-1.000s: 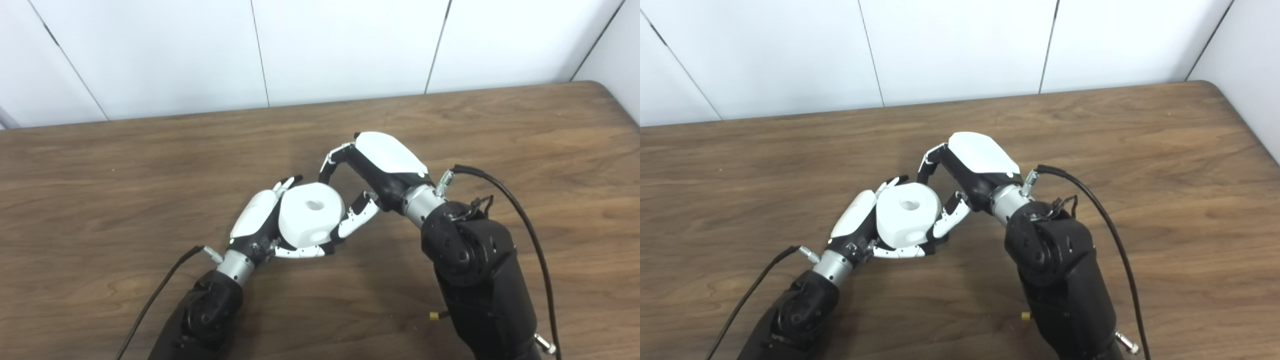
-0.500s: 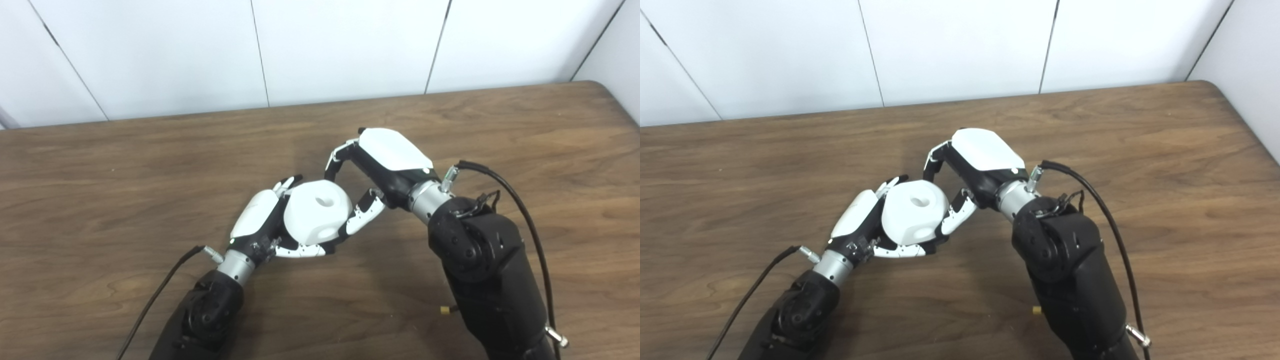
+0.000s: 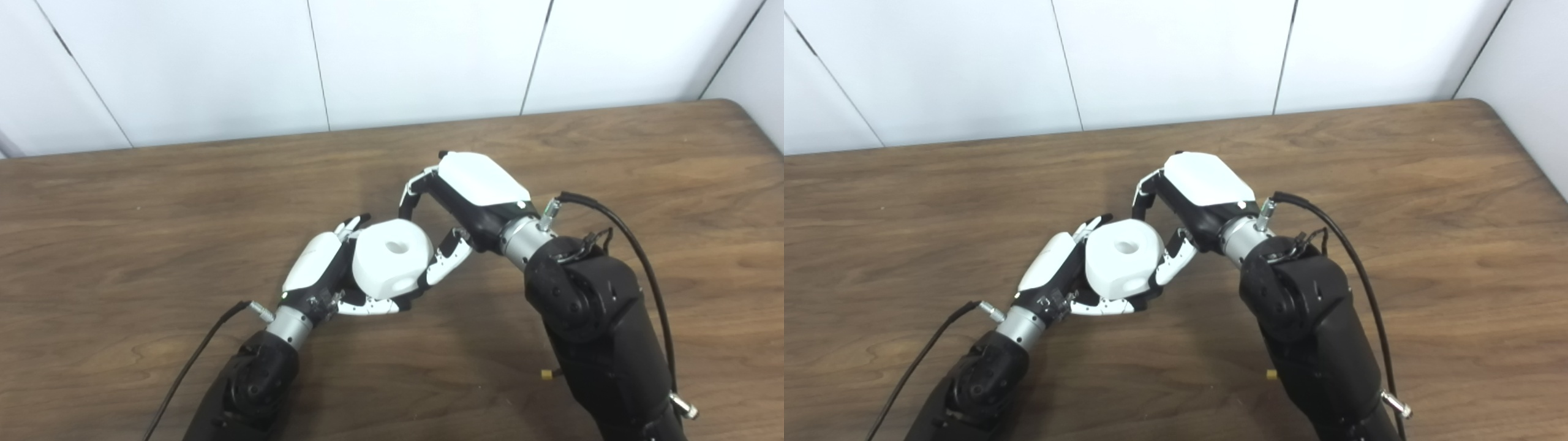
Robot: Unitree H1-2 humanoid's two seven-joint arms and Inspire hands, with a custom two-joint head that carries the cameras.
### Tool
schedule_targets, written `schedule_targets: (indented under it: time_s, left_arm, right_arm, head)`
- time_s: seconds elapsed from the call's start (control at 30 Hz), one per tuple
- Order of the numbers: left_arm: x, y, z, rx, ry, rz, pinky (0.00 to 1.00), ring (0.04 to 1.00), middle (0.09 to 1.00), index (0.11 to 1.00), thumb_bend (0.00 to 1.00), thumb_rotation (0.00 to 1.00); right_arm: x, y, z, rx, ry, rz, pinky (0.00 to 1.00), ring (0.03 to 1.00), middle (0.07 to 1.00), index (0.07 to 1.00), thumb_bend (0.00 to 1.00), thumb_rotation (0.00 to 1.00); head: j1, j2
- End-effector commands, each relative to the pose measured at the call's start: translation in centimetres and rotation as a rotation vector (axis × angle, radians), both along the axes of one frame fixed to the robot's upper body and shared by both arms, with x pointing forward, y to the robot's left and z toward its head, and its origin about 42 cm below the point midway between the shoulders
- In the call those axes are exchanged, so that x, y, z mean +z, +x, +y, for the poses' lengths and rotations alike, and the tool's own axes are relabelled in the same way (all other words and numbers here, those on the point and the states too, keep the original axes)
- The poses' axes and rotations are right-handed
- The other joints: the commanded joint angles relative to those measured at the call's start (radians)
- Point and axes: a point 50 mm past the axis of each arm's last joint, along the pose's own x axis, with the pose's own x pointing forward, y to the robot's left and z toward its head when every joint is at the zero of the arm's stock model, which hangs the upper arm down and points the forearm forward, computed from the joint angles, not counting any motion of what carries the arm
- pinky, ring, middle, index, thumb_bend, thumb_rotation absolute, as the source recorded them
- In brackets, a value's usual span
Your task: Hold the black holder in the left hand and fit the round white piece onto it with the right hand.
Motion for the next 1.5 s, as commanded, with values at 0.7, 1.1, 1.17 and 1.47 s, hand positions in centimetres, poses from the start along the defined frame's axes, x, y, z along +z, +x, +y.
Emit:
schedule_targets:
  time_s: [0.7, 1.1, 1.17, 1.47]
  left_arm:
    - [1.7, 0.0, -1.4, -0.016, -0.040, -0.040, 1.00, 0.991, 0.824, 0.482, 0.52, 0.05]
    - [2.4, -0.1, -1.5, -0.018, -0.051, -0.053, 1.00, 0.993, 0.826, 0.481, 0.52, 0.05]
    - [2.5, -0.1, -1.5, -0.019, -0.050, -0.055, 1.00, 0.993, 0.826, 0.481, 0.52, 0.06]
    - [2.7, -0.3, -1.5, -0.020, -0.048, -0.049, 1.00, 0.993, 0.826, 0.481, 0.52, 0.05]
  right_arm:
    - [2.8, 0.2, 0.1, 0.065, -0.068, -0.124, 1.00, 0.840, 0.671, 0.476, 0.52, 0.14]
    - [2.7, 0.4, 0.0, 0.056, -0.104, -0.154, 1.00, 0.832, 0.665, 0.475, 0.52, 0.14]
    - [2.5, 0.4, 0.2, 0.054, -0.108, -0.154, 1.00, 0.830, 0.662, 0.475, 0.52, 0.14]
    - [1.6, 0.2, 0.8, 0.043, -0.131, -0.154, 1.00, 0.830, 0.660, 0.476, 0.52, 0.14]
  head:
    - [0.002, 0.029]
    - [-0.003, 0.047]
    - [-0.003, 0.046]
    - [-0.006, 0.049]
